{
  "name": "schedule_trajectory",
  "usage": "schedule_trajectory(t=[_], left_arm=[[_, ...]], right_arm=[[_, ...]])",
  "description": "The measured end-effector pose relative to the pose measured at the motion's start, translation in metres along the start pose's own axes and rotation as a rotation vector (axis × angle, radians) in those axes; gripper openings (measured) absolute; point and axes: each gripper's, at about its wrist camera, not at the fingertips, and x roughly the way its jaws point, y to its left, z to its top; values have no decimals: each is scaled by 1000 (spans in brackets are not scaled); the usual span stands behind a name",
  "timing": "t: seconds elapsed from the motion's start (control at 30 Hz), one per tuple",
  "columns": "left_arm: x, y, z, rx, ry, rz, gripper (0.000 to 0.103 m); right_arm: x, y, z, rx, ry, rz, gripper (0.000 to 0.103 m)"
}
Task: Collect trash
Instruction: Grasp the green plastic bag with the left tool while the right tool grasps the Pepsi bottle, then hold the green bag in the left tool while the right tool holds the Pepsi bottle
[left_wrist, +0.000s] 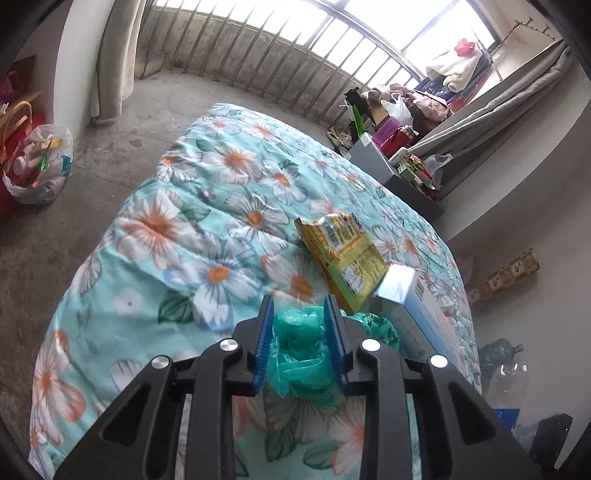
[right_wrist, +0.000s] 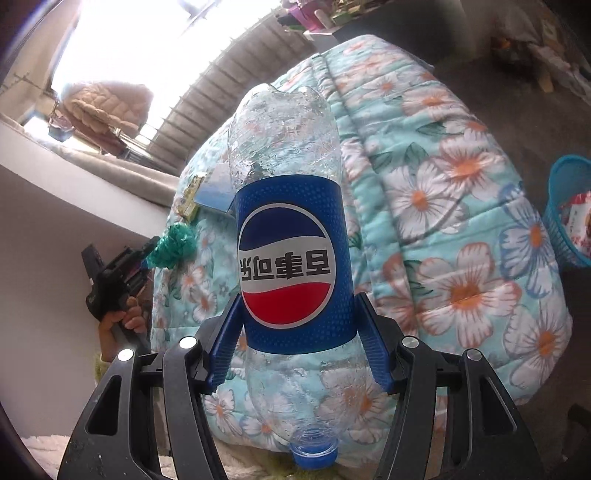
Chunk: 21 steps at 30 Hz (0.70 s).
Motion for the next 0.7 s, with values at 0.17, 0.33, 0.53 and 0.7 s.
schedule_trajectory(t=[0.17, 0.33, 0.53, 0.7], left_arm=[[-24, -15, -42, 8, 47, -47, 26], [-43, -40, -91, 56, 144, -93, 28], [-57, -61, -126, 167, 254, -142, 42], [-81, -86, -114, 378, 109, -130, 60]], right_arm=[[5, -4, 1, 8, 19, 24, 57], [3, -12, -2, 18, 27, 34, 57], [-2, -20, -5, 29, 29, 38, 57], [-2, -19, -4, 29, 29, 37, 57]])
